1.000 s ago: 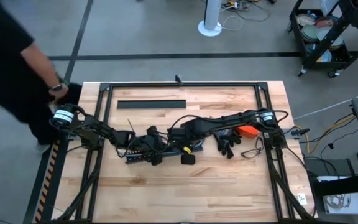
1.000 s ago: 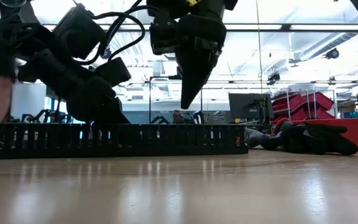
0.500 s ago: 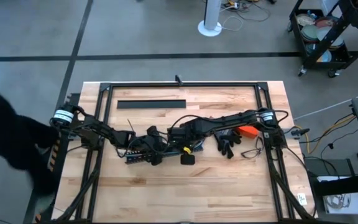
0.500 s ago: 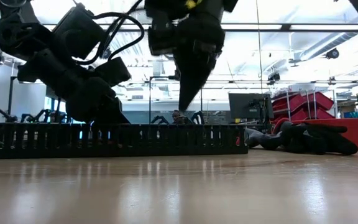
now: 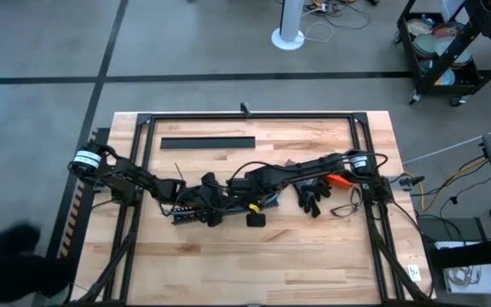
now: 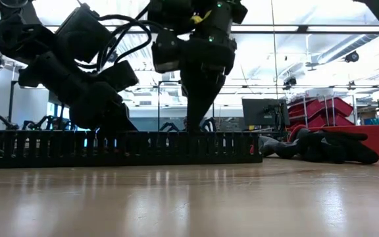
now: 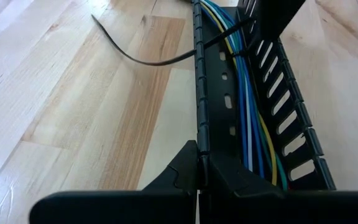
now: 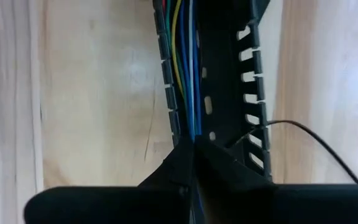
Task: Ziptie cables
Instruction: Put the colored zip-tied cables into the black cable duct
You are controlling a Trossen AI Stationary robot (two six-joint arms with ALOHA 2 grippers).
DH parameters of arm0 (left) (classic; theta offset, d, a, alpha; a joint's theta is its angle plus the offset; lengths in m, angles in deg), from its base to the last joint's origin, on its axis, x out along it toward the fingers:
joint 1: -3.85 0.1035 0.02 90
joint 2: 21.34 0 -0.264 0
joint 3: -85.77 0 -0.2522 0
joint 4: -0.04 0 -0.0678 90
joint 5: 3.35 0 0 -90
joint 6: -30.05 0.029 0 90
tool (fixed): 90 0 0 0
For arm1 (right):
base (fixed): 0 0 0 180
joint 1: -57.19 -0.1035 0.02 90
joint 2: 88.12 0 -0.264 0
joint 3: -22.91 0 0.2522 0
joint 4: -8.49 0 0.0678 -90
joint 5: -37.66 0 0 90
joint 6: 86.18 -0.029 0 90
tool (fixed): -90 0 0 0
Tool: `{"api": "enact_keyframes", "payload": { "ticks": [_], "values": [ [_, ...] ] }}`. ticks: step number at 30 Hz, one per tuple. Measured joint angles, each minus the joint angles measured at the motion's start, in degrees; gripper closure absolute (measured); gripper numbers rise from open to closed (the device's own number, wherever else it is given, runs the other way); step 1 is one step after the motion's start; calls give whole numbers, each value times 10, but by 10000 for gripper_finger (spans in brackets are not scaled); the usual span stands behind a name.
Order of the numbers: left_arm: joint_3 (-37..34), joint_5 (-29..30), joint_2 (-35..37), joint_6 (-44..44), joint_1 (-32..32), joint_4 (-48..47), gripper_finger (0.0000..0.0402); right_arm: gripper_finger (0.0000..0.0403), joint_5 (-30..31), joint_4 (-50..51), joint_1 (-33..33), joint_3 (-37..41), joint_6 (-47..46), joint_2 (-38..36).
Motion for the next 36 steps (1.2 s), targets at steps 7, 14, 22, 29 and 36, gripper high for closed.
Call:
{"api": "enact_keyframes", "payload": {
  "ticks": [7,14,22,29,36],
  "values": [
    [0,0,0,0,0,0,402,403,16,9,3,-3,-1,-32],
    [0,0,0,0,0,1,402,403,17,5,9,-2,2,-2],
    [0,0,-1,0,0,2,402,403,16,5,10,-2,3,4],
    [0,0,-1,0,0,4,402,403,16,5,10,-3,3,-2],
    [0,0,-1,0,0,4,402,403,20,5,10,-2,7,12]
  ]
}}
